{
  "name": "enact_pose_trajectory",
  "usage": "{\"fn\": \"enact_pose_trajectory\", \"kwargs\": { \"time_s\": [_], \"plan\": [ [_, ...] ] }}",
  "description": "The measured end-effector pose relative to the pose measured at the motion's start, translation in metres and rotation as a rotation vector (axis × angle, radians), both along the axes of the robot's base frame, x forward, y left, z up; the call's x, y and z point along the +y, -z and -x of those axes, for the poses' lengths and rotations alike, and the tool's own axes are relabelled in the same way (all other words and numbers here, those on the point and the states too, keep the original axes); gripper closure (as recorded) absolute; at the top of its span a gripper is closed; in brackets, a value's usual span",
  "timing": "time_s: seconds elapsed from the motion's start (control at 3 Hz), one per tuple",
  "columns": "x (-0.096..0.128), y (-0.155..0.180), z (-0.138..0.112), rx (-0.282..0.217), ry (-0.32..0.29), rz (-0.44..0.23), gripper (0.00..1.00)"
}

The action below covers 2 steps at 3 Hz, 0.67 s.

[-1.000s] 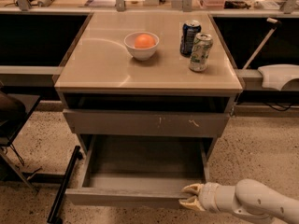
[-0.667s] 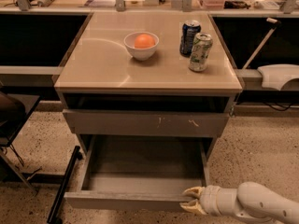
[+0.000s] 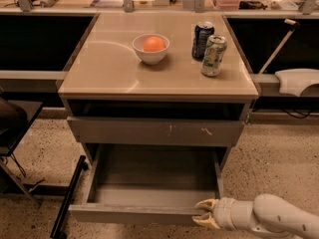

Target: Open middle drawer

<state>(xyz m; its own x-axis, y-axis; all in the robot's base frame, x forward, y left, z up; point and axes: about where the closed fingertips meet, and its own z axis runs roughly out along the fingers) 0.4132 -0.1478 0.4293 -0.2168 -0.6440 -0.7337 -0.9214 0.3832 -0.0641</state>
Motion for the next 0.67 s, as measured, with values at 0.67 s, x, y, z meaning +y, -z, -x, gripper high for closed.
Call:
{"fn": "enact_pose_trajectory", "kwargs": {
  "time_s": [0.67],
  "plan": [
    [0.0001, 0.0000, 0.0000, 0.000, 0.000, 0.000, 0.13]
  ]
}}
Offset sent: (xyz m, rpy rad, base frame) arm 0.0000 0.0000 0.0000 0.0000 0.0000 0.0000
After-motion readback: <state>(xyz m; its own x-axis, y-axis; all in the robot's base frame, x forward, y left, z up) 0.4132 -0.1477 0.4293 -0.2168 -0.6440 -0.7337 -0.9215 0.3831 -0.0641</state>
